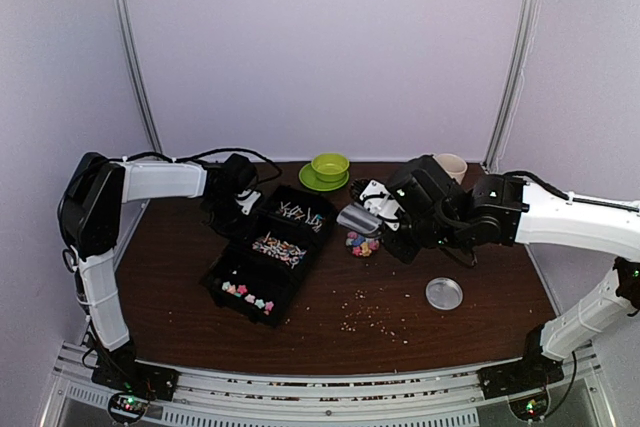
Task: Pack the candies
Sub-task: Adjust the fake candies in the storage box, then scoop the fake candies from the storage box.
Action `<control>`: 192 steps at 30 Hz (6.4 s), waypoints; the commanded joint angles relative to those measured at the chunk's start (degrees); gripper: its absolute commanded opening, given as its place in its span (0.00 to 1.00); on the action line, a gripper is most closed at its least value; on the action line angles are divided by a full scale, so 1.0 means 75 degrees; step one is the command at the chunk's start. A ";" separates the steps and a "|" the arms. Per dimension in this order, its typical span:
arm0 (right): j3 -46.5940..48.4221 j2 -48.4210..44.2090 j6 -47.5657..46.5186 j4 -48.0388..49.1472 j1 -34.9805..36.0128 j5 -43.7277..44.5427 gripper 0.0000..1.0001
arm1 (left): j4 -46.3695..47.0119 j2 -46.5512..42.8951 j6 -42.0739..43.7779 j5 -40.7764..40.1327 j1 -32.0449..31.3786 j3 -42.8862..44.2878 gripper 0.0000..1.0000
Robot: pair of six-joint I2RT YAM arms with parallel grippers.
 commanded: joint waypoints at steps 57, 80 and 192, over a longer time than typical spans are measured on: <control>0.0995 -0.0540 0.0292 -0.0399 0.0326 -0.0570 0.00 | 0.6544 -0.2385 -0.4402 0.6540 0.0795 -0.3976 0.00; 0.3431 0.2247 -0.0387 -0.2736 0.1146 0.0334 0.00 | 0.1178 -0.2394 -0.0814 0.2526 0.0242 -0.2075 0.00; 0.5537 0.6755 0.1258 -0.1591 0.1292 -0.0230 0.00 | 0.2526 -0.3874 0.0287 0.2612 -0.0726 -0.2121 0.00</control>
